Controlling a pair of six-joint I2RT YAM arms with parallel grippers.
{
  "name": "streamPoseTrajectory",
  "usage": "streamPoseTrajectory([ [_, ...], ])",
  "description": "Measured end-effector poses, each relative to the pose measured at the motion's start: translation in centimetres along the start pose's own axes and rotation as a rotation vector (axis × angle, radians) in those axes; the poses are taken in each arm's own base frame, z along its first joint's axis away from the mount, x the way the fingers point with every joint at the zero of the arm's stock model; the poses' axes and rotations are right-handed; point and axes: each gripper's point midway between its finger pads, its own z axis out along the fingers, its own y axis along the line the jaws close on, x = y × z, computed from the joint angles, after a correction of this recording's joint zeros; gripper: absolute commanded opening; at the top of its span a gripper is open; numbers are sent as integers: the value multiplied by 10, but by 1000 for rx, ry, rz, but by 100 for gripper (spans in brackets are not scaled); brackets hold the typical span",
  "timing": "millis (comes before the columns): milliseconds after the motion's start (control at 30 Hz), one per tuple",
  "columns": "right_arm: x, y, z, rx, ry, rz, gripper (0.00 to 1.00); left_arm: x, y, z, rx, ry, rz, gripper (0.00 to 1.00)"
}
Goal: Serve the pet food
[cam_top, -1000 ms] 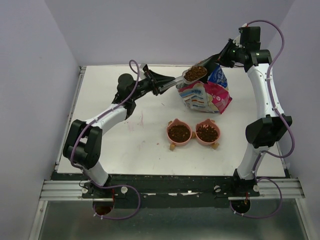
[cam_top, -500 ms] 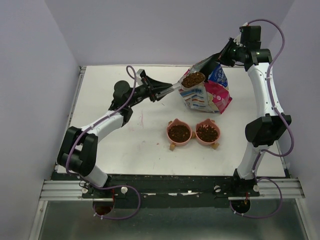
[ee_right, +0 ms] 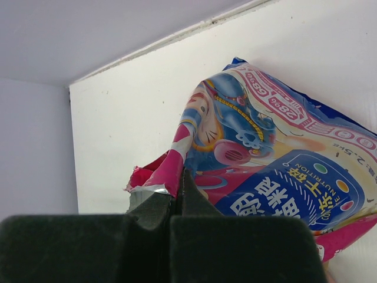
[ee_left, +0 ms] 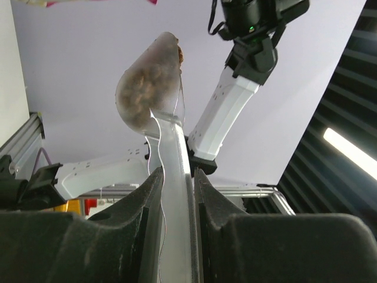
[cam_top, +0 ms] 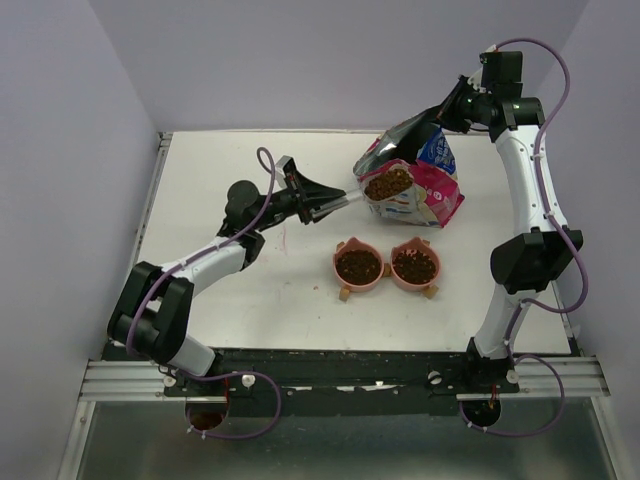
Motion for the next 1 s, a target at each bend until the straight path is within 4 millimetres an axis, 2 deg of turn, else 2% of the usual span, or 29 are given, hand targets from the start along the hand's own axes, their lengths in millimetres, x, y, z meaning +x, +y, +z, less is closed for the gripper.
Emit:
streamPoseTrajectory([
  [433, 0, 0, 0, -1, -1, 0, 0, 36, 48, 1, -63, 96, -51, 0],
  [733, 0, -1, 1, 0, -1, 0, 0, 37, 90, 8, -121, 123, -99, 0],
  [1000, 1, -1, 0, -3, -5, -2, 0, 32, 127, 1, -182, 119, -153, 0],
])
